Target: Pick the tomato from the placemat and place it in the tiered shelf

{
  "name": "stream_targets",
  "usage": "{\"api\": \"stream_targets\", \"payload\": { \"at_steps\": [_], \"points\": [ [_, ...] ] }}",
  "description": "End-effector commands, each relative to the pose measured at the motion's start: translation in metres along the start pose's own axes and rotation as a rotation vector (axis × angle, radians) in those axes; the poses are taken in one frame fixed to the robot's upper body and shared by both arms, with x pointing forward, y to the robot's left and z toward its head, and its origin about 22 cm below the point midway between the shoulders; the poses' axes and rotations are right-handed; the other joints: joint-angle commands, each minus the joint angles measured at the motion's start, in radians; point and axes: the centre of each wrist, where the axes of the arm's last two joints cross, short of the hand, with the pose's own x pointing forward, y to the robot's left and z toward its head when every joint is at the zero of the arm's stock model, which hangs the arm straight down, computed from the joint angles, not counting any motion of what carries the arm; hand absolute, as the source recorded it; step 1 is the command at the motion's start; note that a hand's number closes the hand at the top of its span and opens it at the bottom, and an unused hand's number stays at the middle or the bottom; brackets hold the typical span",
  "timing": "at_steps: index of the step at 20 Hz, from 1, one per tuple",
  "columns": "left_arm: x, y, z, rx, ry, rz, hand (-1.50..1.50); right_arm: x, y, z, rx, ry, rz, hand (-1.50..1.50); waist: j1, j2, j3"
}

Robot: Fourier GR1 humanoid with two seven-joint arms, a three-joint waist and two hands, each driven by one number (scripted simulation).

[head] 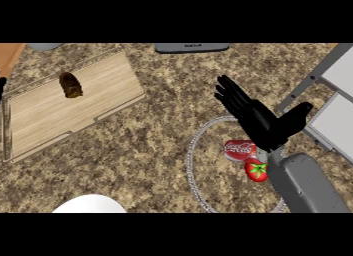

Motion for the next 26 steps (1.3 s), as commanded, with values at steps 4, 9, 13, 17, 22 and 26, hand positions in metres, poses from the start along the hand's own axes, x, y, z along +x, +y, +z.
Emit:
{"api": "stream_targets", "payload": {
  "at_steps": [4, 9, 13, 17, 22, 26],
  "points": [
    [-0.023, -0.029, 0.019, -0.146, 0.025, -0.057, 0.00, -0.007, -0.073, 0.062, -0.648, 0.006, 0.119, -1.50, -0.101, -0.025, -0.039],
    [-0.030, -0.033, 0.027, -0.176, 0.045, -0.045, 0.00, -0.041, -0.121, 0.136, -1.029, 0.232, 0.268, 1.50, -0.199, 0.019, -0.072],
    [-0.044, -0.051, 0.044, -0.251, 0.071, -0.034, 0.00, -0.068, -0.124, 0.185, -1.526, 0.184, 0.384, -1.50, -0.169, -0.019, -0.043],
    [-0.056, -0.072, 0.063, -0.314, 0.066, -0.017, 0.00, -0.091, -0.080, 0.194, -1.784, 0.038, 0.427, -1.50, -0.099, -0.033, -0.037],
    [-0.058, -0.101, 0.070, -0.403, 0.043, 0.002, 0.00, -0.080, -0.007, 0.201, -1.666, -0.100, 0.354, -1.50, -0.016, -0.026, -0.038],
    [-0.063, -0.107, 0.053, -0.438, 0.023, -0.013, 0.00, -0.086, 0.026, 0.212, -1.515, 0.077, 0.431, -1.50, 0.008, -0.017, -0.040]
  ]
}}
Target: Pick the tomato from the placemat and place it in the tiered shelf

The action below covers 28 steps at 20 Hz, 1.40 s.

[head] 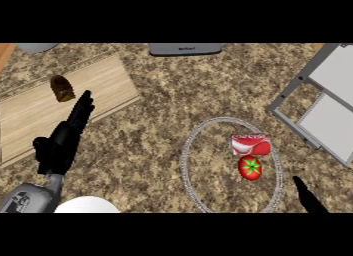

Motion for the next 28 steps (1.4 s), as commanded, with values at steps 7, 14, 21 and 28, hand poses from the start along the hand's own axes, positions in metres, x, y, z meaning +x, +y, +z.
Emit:
{"api": "stream_targets", "payload": {
  "at_steps": [7, 14, 21, 28],
  "points": [
    [0.009, -0.029, -0.016, -0.047, -0.036, -0.012, 0.00, 0.041, -0.042, 0.037, 0.144, 0.095, 0.238, -1.50, 0.059, 0.014, -0.004],
    [0.011, -0.039, -0.011, -0.097, -0.054, -0.013, 0.00, 0.055, -0.060, 0.024, 0.369, 0.201, 0.517, -1.50, 0.104, 0.024, -0.009],
    [0.012, -0.025, -0.014, -0.097, -0.041, -0.019, 0.00, 0.101, -0.049, 0.024, 0.393, 0.302, 0.700, -1.50, 0.110, 0.017, -0.007],
    [0.004, -0.034, -0.015, -0.095, -0.039, -0.010, 0.00, 0.160, 0.001, 0.032, 0.388, 0.291, 0.744, -1.50, 0.090, 0.010, -0.002]
  ]
}}
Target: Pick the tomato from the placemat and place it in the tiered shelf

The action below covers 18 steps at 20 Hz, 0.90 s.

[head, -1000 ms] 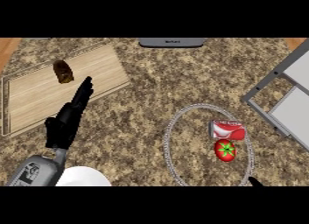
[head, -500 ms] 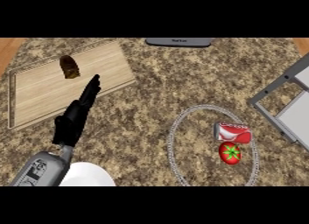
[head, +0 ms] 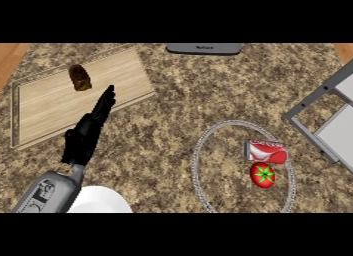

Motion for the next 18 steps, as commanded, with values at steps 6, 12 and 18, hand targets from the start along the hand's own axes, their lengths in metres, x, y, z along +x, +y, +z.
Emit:
{"api": "stream_targets", "payload": {
  "at_steps": [6, 12, 18],
  "points": [
    [-0.004, -0.009, 0.007, 0.004, 0.024, 0.016, 0.00, 0.067, 0.019, 0.020, -0.048, 0.107, 0.075, -1.50, -0.017, -0.009, 0.003],
    [-0.013, 0.002, 0.005, 0.039, 0.007, 0.007, 0.00, 0.093, 0.050, 0.019, -0.041, 0.124, 0.060, -1.50, -0.026, -0.010, 0.005],
    [-0.016, 0.020, 0.012, 0.033, 0.019, 0.004, 0.00, 0.099, 0.064, 0.005, -0.039, 0.126, 0.093, -1.50, -0.028, -0.011, 0.006]
  ]
}}
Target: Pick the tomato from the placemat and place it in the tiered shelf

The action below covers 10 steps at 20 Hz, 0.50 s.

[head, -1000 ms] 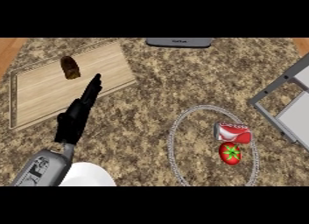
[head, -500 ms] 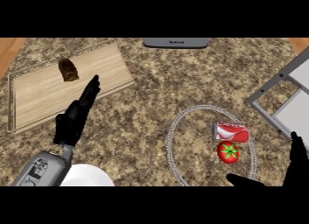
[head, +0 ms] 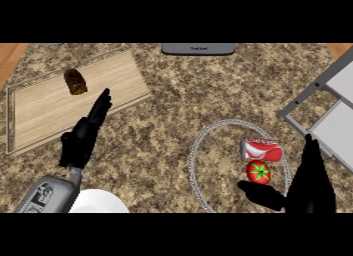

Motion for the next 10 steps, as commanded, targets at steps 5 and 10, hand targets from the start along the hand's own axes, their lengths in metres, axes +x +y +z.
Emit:
{"api": "stream_targets", "payload": {
  "at_steps": [5, 10],
  "points": [
    [-0.010, -0.006, 0.003, -0.001, 0.010, -0.004, 0.00, 0.020, 0.019, 0.001, 0.020, 0.211, 0.059, -1.50, -0.003, -0.001, 0.001],
    [0.003, 0.004, 0.000, -0.010, 0.002, 0.005, 0.00, 0.006, 0.029, -0.013, 0.033, 0.222, 0.070, -1.50, -0.006, -0.001, 0.002]
  ]
}}
